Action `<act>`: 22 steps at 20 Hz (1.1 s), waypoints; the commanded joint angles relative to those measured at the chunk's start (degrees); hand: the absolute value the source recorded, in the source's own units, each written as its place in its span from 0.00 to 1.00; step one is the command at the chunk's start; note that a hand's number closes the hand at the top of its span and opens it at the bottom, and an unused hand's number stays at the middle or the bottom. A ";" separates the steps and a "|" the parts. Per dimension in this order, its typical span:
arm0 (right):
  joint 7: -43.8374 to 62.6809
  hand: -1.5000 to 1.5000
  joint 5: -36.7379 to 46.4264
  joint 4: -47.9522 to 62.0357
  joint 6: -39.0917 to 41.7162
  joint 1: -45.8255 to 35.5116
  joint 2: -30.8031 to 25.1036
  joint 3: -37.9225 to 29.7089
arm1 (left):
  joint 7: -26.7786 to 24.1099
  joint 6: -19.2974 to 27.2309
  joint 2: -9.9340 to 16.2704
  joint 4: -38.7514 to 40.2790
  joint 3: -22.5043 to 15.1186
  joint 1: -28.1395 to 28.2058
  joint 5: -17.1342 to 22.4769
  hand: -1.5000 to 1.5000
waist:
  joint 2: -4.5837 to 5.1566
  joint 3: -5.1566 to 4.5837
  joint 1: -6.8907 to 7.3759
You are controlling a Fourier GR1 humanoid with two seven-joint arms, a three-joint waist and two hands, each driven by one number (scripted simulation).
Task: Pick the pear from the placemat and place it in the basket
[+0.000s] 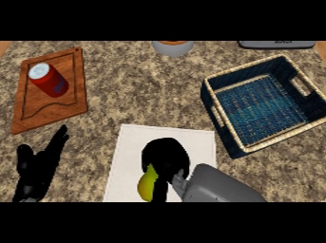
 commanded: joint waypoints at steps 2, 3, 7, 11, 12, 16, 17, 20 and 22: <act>-4.81 1.00 4.02 4.12 -0.37 1.30 0.03 1.03 | 1.58 -1.32 -0.60 6.43 0.43 -0.28 0.49 0.50 | 0.79 -0.88 -0.15; -2.15 1.00 4.09 3.97 -0.59 -0.68 2.29 -0.56 | 4.56 -2.30 0.93 -0.03 0.44 4.80 1.91 0.50 | 0.61 -0.84 0.56; 0.44 1.00 10.22 -5.10 -0.84 4.03 -1.83 6.08 | 3.98 -1.53 0.26 2.11 1.24 3.84 1.47 0.50 | 0.27 -0.87 -0.64; 10.61 1.00 17.72 -20.88 3.28 3.82 -5.37 14.80 | 2.76 0.64 -1.10 5.05 1.63 2.63 0.11 0.50 | -0.67 -1.01 -3.37; 11.23 1.00 19.29 -24.78 2.72 5.12 -8.17 15.32 | 2.47 0.19 -1.65 3.35 1.10 4.78 0.71 0.50 | -0.67 -0.94 -2.95; 18.49 1.00 25.48 -39.54 0.56 8.25 -10.31 15.65 | 2.83 -1.45 0.06 3.14 1.96 4.89 1.15 0.50 | -0.41 -0.89 -3.07; 20.45 1.00 23.76 -42.68 -0.12 9.92 -7.80 13.42 | 2.65 -0.45 -0.73 2.02 1.40 6.06 0.49 0.50 | -0.34 -0.87 -2.80; 16.19 1.00 22.12 -48.83 -11.85 13.17 -1.26 4.62 | 2.87 0.45 -1.74 1.36 1.69 4.87 0.92 0.50 | 0.09 -0.59 -4.16; 16.75 1.00 24.90 -54.18 -13.64 12.55 -0.62 1.47 | 3.30 0.23 -1.82 1.96 1.59 4.91 1.00 0.50 | -0.08 -0.68 -4.61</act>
